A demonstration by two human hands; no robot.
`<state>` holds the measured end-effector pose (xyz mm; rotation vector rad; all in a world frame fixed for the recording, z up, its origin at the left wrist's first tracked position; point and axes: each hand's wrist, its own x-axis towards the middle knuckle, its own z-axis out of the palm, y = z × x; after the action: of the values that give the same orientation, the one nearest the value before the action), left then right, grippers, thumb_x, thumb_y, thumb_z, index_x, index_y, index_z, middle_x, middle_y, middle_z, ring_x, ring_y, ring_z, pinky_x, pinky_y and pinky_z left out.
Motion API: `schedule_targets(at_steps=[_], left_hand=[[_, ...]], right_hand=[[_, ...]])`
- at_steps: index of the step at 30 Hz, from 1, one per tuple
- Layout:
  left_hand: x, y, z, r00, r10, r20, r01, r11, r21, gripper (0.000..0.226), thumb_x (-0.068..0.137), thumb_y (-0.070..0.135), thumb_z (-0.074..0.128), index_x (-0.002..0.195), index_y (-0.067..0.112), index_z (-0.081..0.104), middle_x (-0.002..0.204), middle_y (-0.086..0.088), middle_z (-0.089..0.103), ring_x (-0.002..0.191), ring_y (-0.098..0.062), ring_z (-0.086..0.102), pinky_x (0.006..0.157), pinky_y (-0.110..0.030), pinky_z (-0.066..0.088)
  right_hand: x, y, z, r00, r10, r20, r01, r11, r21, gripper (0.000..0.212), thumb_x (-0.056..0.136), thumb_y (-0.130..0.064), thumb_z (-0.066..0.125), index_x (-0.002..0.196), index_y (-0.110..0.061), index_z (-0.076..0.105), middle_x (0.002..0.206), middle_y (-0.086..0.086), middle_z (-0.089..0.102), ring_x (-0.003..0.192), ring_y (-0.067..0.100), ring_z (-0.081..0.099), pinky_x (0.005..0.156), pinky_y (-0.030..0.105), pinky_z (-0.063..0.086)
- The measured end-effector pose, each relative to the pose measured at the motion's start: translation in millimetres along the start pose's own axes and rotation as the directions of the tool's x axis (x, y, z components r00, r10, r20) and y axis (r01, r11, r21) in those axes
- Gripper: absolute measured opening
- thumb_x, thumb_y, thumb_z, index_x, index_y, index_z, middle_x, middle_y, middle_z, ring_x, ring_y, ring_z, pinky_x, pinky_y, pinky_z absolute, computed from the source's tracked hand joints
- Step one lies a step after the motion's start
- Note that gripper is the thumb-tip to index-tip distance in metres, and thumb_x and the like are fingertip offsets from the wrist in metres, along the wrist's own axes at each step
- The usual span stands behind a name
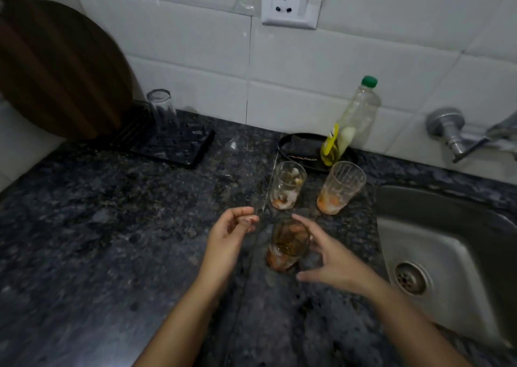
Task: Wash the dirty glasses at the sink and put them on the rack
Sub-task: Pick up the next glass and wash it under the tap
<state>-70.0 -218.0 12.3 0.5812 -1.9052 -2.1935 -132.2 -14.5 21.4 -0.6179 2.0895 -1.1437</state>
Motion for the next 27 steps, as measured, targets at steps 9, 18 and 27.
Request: schedule_targets(at_steps=[9, 18, 27], left_hand=[[-8, -6, 24, 0.999, 0.037, -0.040, -0.037, 0.999, 0.006, 0.016, 0.096, 0.003, 0.052, 0.103, 0.012, 0.063, 0.098, -0.007, 0.070, 0.086, -0.012, 0.064, 0.070, -0.010, 0.049], [-13, 4, 133, 0.981, 0.145, 0.131, -0.157, 0.984, 0.088, 0.018, 0.096, 0.005, 0.053, 0.105, 0.016, 0.063, 0.101, -0.005, 0.070, 0.094, -0.013, 0.066, 0.082, -0.017, 0.052], [25, 21, 329, 0.958, 0.160, 0.240, -0.230, 0.924, 0.304, 0.036, 0.098, 0.016, 0.054, 0.133, 0.007, 0.051, 0.131, -0.007, 0.058, 0.114, -0.012, 0.056, 0.095, -0.019, 0.045]], right_hand=[[22, 23, 36, 0.930, -0.013, -0.367, 0.151, 0.924, 0.352, 0.057, 0.064, 0.007, 0.081, 0.108, -0.018, 0.056, 0.098, -0.006, 0.069, 0.093, 0.001, 0.066, 0.081, 0.016, 0.050], [-45, 60, -51, 0.809, 0.216, -0.546, 0.185, 0.789, 0.586, 0.034, 0.067, -0.023, 0.080, 0.095, -0.018, 0.062, 0.083, -0.005, 0.072, 0.076, 0.005, 0.069, 0.067, 0.017, 0.051], [-121, 145, -174, 0.701, 0.257, -0.665, 0.212, 0.815, 0.539, 0.045, 0.068, -0.033, 0.082, 0.106, -0.019, 0.063, 0.100, 0.000, 0.073, 0.095, 0.017, 0.069, 0.081, 0.030, 0.054]])
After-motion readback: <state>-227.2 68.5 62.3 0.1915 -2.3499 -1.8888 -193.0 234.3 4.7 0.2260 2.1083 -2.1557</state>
